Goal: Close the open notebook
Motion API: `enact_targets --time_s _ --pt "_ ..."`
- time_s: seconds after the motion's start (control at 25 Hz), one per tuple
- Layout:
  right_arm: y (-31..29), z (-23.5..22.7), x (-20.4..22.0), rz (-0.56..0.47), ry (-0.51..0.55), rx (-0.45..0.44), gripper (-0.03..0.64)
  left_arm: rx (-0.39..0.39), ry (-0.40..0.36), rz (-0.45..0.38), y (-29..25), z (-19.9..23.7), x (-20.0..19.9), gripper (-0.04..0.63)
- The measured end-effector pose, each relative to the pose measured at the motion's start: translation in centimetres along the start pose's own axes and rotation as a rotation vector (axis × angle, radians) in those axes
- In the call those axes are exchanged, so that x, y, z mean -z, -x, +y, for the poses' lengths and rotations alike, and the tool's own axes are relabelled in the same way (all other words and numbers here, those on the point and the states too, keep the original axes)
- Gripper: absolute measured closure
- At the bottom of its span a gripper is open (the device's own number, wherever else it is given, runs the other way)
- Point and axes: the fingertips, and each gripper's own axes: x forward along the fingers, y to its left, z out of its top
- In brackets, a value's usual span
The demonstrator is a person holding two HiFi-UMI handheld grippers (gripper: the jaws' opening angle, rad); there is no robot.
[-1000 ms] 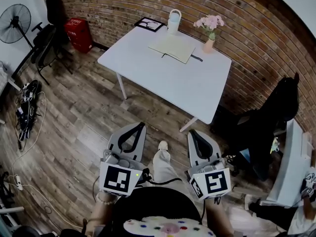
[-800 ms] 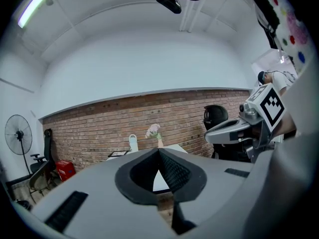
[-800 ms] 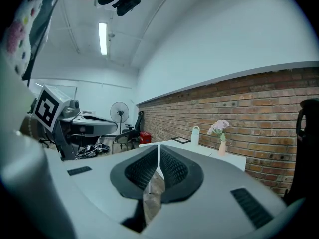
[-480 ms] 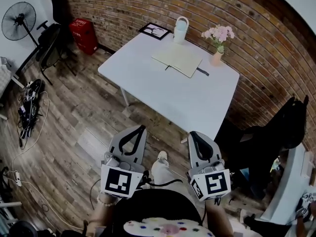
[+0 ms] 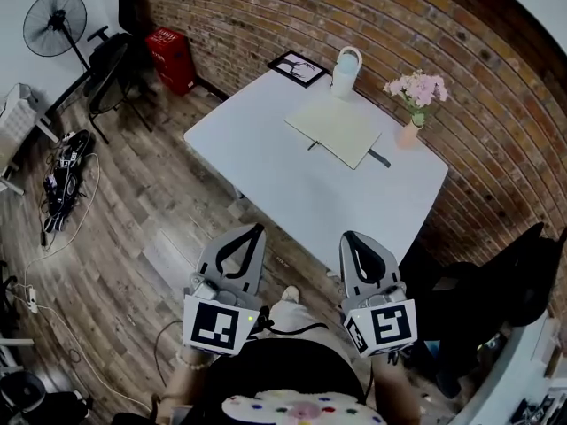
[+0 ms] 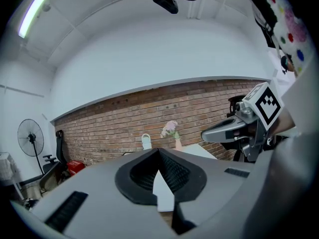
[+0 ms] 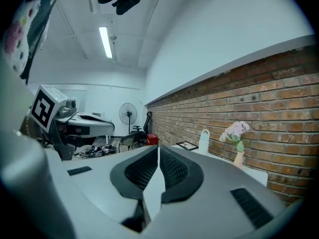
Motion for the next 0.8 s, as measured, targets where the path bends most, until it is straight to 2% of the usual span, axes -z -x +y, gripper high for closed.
enact_targets --time_s 0.28,0.8 --pt "-2.7 -2.6 -0.6 -0.010 0.015 -0.055 0.580 -0.051 0.001 0.008 -3.1 0.8 -0.6 0.578" --pt "-3.6 -6.6 0.5 -0.001 0.009 -0.057 0.580 -0.074 0.013 0.026 -6.8 0.2 -0.1 0.578"
